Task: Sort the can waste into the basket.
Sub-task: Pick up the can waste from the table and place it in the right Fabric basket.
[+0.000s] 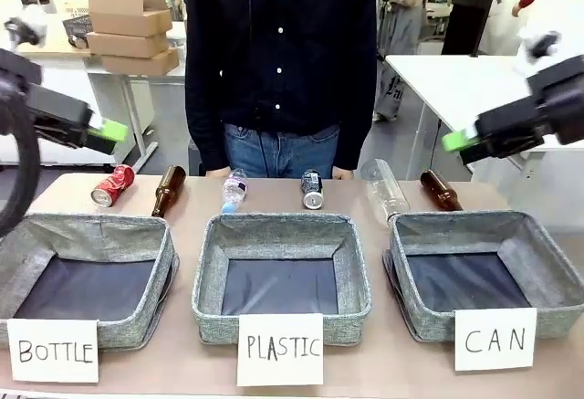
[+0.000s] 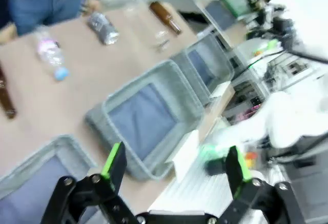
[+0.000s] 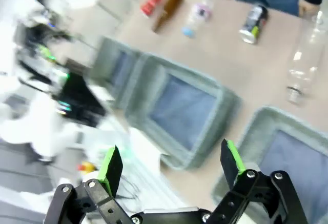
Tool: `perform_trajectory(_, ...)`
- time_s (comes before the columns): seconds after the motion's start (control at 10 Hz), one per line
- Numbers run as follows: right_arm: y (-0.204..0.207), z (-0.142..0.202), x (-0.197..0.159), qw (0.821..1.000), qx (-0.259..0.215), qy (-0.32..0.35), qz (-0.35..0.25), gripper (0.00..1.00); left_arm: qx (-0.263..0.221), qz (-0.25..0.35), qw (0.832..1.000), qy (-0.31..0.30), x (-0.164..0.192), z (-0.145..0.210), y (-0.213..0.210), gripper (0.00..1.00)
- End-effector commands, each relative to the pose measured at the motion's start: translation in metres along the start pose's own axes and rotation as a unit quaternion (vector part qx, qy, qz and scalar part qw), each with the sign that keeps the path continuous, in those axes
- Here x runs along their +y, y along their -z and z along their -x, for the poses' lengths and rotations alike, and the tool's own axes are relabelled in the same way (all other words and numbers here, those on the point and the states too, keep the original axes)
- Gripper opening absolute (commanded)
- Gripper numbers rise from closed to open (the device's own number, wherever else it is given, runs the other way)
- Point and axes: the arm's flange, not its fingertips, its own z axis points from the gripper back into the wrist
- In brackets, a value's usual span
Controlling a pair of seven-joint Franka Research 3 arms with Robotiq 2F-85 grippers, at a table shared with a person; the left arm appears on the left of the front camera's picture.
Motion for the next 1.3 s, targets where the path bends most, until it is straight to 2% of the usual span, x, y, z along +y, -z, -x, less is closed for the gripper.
perform_trajectory(0.0,0.005,0.031,-0.029,0.982,-0.066,0.128,-0.126,1.0,-0.057,0.074,0.991,-0.099,0.019,0.02,0.001,1.0)
perform_trajectory(0.2,0.008,0.035,-0.038,0.98,-0.064,0.142,-0.12,1.0,-0.095,0.095,0.984,-0.118,0.03,0.028,-0.007,1.0)
perform_trajectory(0.3,0.008,0.035,-0.041,0.982,-0.064,0.154,-0.094,1.0,-0.102,0.094,0.983,-0.124,0.03,0.026,-0.004,1.0)
perform_trajectory(0.4,0.008,0.038,-0.041,0.984,-0.07,0.155,-0.047,1.0,-0.092,0.051,0.984,-0.143,0.032,0.022,0.0,1.0)
perform_trajectory(0.5,-0.008,0.011,-0.049,0.977,-0.066,0.161,-0.127,1.0,-0.1,0.106,0.98,-0.134,0.04,0.012,-0.019,1.0)
perform_trajectory(1.2,-0.008,0.011,-0.049,0.977,-0.066,0.161,-0.127,1.0,-0.1,0.106,0.98,-0.134,0.04,0.012,-0.019,1.0)
